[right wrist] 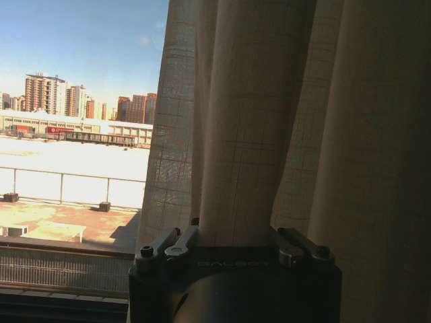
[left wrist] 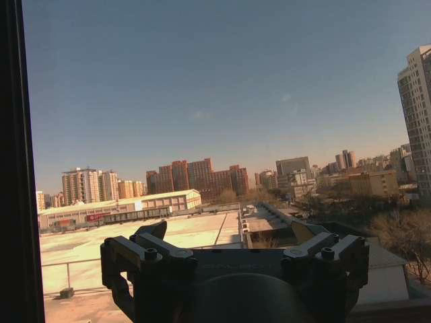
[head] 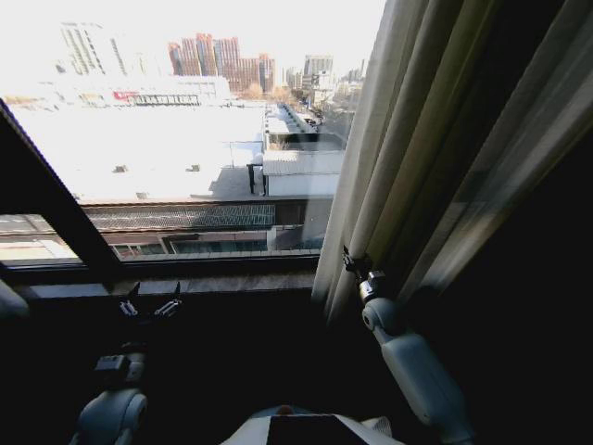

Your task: Open the curtains by pulling them apart, changing their state from closed to fully open.

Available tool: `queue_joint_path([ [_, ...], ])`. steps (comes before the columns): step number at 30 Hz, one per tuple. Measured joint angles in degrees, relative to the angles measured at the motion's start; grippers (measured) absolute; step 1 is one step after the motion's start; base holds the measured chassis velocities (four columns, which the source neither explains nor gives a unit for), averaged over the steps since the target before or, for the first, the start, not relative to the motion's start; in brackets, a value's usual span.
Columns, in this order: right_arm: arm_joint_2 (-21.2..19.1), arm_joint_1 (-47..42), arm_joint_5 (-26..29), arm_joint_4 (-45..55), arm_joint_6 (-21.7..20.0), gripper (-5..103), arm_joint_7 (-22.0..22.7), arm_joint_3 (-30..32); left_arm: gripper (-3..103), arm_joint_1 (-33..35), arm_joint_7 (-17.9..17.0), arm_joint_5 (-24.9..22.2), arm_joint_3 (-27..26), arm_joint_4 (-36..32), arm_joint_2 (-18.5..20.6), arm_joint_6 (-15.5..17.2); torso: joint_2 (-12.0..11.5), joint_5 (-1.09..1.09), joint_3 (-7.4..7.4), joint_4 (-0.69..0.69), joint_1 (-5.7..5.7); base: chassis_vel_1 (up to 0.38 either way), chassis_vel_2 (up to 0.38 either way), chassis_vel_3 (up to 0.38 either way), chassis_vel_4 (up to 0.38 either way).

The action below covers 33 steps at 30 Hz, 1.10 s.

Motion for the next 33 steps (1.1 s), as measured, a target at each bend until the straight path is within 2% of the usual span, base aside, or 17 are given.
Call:
queue_joint_path([
  [1,0.27,-0.04,-0.24,-0.2,0.22,27,-0.28,-0.1,100,-0.07,-0.01,-0.12,-0.22,0.0,0.0,-0.01,0.0,0.0,0.0,0.0,0.0,0.0,0.0,0.0,0.0],
  [2,0.79,0.04,-0.4,-0.43,0.41,15,-0.63,-0.12,100,-0.09,-0.03,-0.21,-0.58,0.0,0.06,-0.03,0.0,0.0,0.0,0.02,0.0,0.0,0.0,0.0,0.0],
  [4,1.36,0.2,-0.62,-0.64,0.46,15,-0.84,-0.03,100,-0.06,-0.04,-0.31,-0.79,0.0,0.24,-0.03,0.0,0.0,0.0,0.02,0.0,0.0,0.0,0.0,0.0],
  [9,3.3,0.17,-1.25,-0.69,0.48,1,-1.36,0.4,100,-0.61,-0.05,-0.53,-1.15,0.64,1.23,0.04,0.0,0.0,0.0,0.02,0.0,0.0,0.0,0.0,0.0],
  [17,4.21,-1.9,-2.03,-0.28,1.66,0,-1.81,0.46,100,-1.01,-0.02,0.77,-0.21,1.28,-0.39,-0.12,0.0,0.0,0.0,0.01,0.0,0.0,0.0,0.0,0.0],
  [28,0.33,0.9,0.67,4.29,1.73,0,-1.71,-0.17,100,-2.91,0.59,4.06,0.76,0.06,-4.15,-0.27,0.0,0.01,0.0,0.02,0.0,0.0,0.0,0.0,0.0],
  [33,-1.45,2.7,1.8,5.01,-0.06,0,-1.03,0.85,100,-1.89,0.96,4.94,0.31,-0.72,-5.87,-0.89,0.0,0.01,0.0,0.02,0.0,0.0,0.0,0.0,0.0],
])
